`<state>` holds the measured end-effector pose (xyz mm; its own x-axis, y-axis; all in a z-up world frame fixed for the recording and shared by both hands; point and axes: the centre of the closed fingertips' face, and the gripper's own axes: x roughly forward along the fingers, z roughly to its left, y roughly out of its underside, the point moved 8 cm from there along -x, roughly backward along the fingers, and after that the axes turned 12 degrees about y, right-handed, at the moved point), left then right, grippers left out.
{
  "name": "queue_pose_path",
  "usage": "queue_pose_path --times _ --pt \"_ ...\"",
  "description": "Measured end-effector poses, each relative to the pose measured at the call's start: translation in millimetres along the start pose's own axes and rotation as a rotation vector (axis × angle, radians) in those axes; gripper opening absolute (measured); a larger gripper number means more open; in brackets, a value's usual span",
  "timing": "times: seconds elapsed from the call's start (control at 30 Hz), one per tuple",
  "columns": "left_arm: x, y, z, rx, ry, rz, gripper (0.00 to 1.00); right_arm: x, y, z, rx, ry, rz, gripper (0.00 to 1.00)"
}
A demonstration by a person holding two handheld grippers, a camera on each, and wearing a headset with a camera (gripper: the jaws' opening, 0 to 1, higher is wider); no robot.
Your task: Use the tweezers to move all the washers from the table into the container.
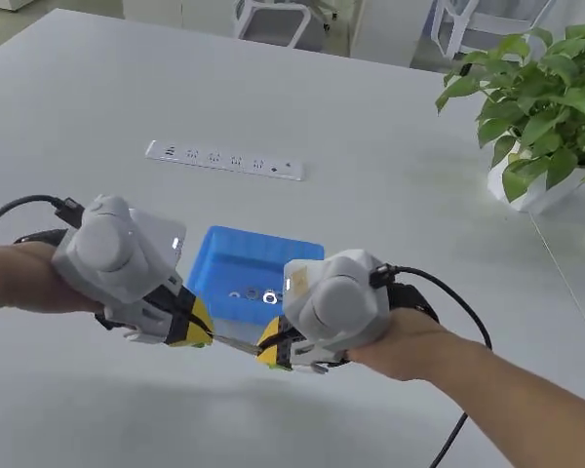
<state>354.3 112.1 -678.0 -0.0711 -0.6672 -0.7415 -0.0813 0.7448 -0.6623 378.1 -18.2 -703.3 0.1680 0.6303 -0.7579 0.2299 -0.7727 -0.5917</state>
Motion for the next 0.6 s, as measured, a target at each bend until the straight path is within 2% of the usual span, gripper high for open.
queue_pose_path --times 0.2,0.37,0.6 --pt "8.4 5.9 2.5 -0.013 0.009 0.028 0.05 2.9 3.7 1.9 0.009 -0.006 0.015 0.05" --pt "18.5 14.0 4.4 -0.024 0.025 0.073 0.05 7.0 6.1 4.5 0.012 -0.013 0.029 0.05" --pt "30.1 25.5 5.9 -0.056 0.04 0.101 0.05 14.8 9.2 11.8 0.017 -0.032 0.051 0.06"
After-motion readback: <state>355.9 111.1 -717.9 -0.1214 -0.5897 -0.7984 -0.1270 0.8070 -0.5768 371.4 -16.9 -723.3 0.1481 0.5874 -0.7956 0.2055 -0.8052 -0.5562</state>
